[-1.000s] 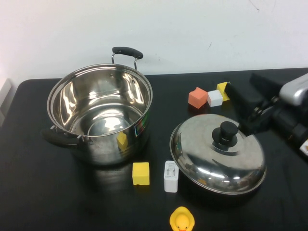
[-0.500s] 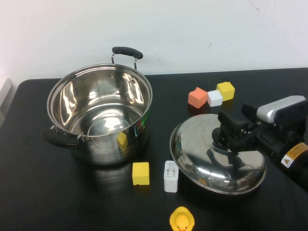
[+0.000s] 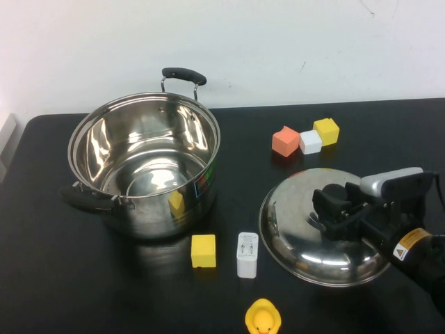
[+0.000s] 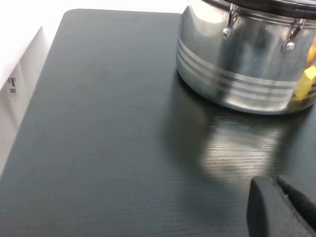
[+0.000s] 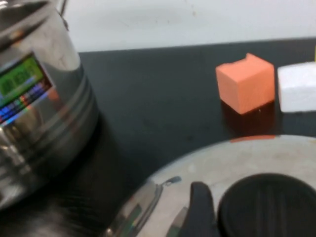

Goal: Cover the pot
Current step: Pick up the pot lid, then place the pot lid on the pot

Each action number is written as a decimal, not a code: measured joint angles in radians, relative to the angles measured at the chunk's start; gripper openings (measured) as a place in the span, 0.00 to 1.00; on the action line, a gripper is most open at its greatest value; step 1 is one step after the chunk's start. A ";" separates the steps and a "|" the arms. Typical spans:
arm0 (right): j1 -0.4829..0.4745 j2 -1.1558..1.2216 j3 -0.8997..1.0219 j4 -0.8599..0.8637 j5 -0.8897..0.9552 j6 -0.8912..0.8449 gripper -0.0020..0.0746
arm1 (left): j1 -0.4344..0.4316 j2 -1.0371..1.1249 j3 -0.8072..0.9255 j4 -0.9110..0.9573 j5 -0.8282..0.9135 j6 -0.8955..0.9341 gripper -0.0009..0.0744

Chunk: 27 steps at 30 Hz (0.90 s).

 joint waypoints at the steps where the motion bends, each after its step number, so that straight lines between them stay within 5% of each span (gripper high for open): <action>1: 0.000 0.007 -0.001 0.002 -0.007 0.009 0.69 | 0.000 0.000 0.000 0.000 0.000 0.000 0.01; 7: 0.000 0.014 -0.002 -0.019 -0.036 0.020 0.47 | 0.000 0.000 0.000 0.000 0.000 0.000 0.01; 22: 0.000 -0.237 -0.001 -0.136 0.029 -0.069 0.48 | 0.000 0.000 0.000 0.000 0.002 0.000 0.01; 27: 0.002 -0.449 -0.086 -0.374 0.228 0.097 0.48 | 0.000 0.000 0.000 0.000 0.002 0.000 0.01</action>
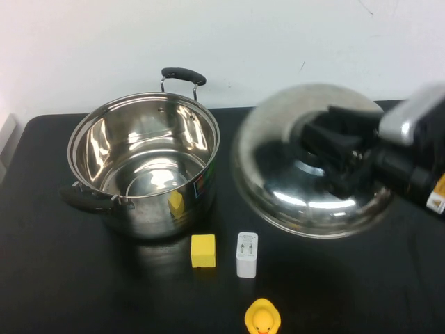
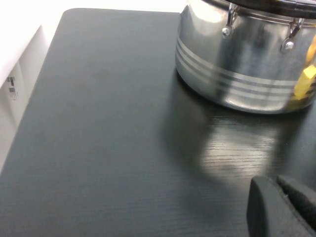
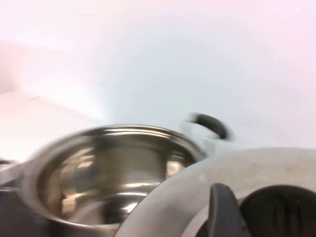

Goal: Cover the pot
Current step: Place the pot lid on the pot

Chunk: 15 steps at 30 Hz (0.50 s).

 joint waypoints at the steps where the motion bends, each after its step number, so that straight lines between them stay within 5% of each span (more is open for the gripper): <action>1: 0.003 -0.029 -0.028 -0.079 0.041 0.055 0.48 | 0.000 0.000 0.000 0.000 0.000 0.000 0.01; 9: 0.091 0.007 -0.397 -0.584 0.244 0.611 0.48 | 0.000 0.000 0.000 0.000 0.000 0.000 0.01; 15: 0.156 0.214 -0.681 -0.699 0.244 0.756 0.48 | 0.000 0.000 0.000 0.000 0.000 0.000 0.01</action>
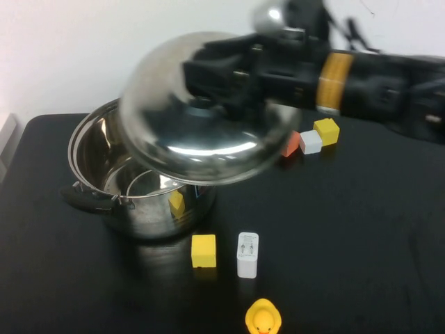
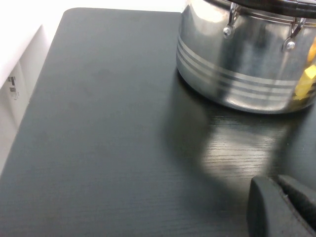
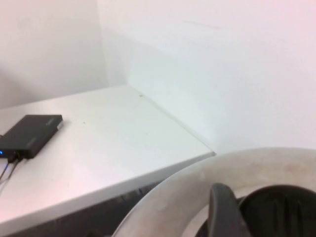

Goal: Cover the pot
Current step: Place the pot lid on the pot

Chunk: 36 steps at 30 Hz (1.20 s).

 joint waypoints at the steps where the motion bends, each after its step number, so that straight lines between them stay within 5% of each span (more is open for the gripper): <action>1: 0.007 0.031 -0.037 -0.006 0.000 0.012 0.48 | 0.000 0.000 0.000 0.000 0.000 0.000 0.01; 17: 0.058 0.496 -0.625 -0.252 -0.006 0.370 0.48 | 0.000 0.000 0.000 0.000 0.000 0.000 0.01; 36: 0.066 0.628 -0.710 -0.286 0.036 0.462 0.48 | 0.000 0.000 0.000 0.000 0.000 0.000 0.01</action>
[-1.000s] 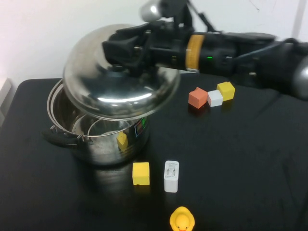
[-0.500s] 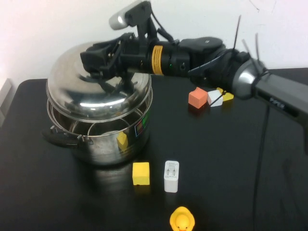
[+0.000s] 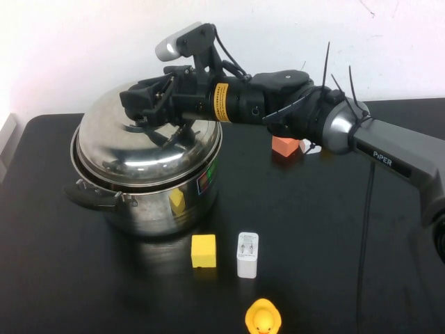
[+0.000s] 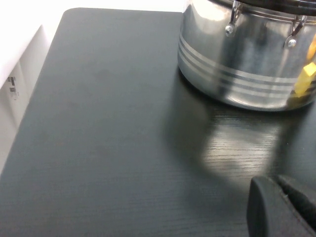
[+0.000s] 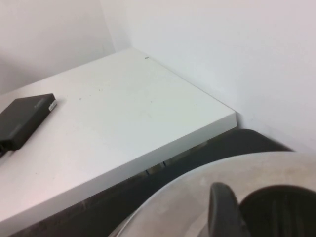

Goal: Cover the pot
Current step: Place the pot lid on the pot

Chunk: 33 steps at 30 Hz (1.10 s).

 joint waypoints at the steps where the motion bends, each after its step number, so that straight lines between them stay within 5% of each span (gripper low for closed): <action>1: 0.000 0.000 0.000 0.000 -0.002 0.000 0.48 | 0.000 0.000 0.000 0.000 0.000 0.000 0.01; 33: -0.025 0.005 -0.004 -0.103 -0.192 0.055 0.49 | 0.000 0.000 0.000 0.000 0.000 0.000 0.01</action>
